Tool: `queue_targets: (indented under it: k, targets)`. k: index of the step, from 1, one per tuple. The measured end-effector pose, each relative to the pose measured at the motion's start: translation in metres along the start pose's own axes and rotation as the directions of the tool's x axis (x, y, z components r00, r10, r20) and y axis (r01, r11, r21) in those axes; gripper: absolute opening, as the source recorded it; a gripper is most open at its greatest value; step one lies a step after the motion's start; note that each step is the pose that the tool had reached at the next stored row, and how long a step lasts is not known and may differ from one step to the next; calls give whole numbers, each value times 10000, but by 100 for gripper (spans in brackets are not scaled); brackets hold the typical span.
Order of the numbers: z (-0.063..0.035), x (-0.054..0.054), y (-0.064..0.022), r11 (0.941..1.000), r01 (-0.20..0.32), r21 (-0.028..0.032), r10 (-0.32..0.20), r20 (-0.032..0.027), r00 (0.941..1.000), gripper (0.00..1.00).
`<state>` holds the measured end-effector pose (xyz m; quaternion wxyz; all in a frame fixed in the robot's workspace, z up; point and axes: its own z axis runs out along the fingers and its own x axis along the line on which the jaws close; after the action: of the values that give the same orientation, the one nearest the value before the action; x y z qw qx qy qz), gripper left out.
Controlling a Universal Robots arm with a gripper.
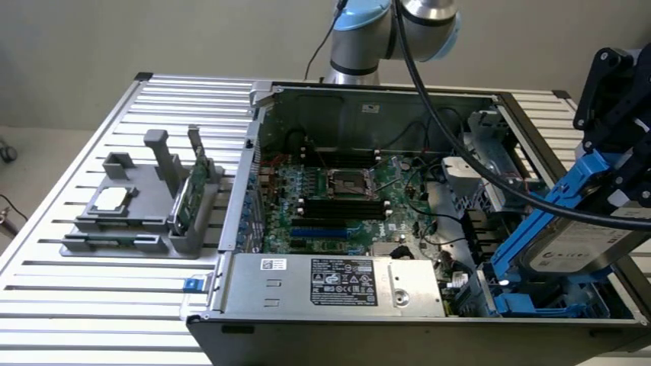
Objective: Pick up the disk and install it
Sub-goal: 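Insert the disk into the insertion slot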
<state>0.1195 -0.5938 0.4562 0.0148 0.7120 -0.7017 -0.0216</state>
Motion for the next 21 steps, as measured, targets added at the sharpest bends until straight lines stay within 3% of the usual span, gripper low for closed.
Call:
queue_targets:
  k: [5, 7, 9, 10, 11, 14, 18, 21]
  targets:
    - [1, 0, 2, 10000, 0, 7, 0, -1, 10000, 33]
    - [11, -2, 15, 9999, 1, 123, -1, -2, 10000, 33]
    - [24, -5, 52, 9994, 4, 339, -4, -5, 10000, 33]
    - [29, -7, 79, 9991, 6, 419, -5, -7, 10000, 33]
    - [31, -8, 104, 9990, 5, 445, -4, -7, 10000, 33]
    - [36, -9, 144, 9989, 3, 474, -2, -14, 10000, 33]
    - [69, -14, 142, 9989, -6, 478, 11, -102, 9999, 33]
    - [86, -26, 139, 9989, -9, 478, 15, -133, 9999, 33]
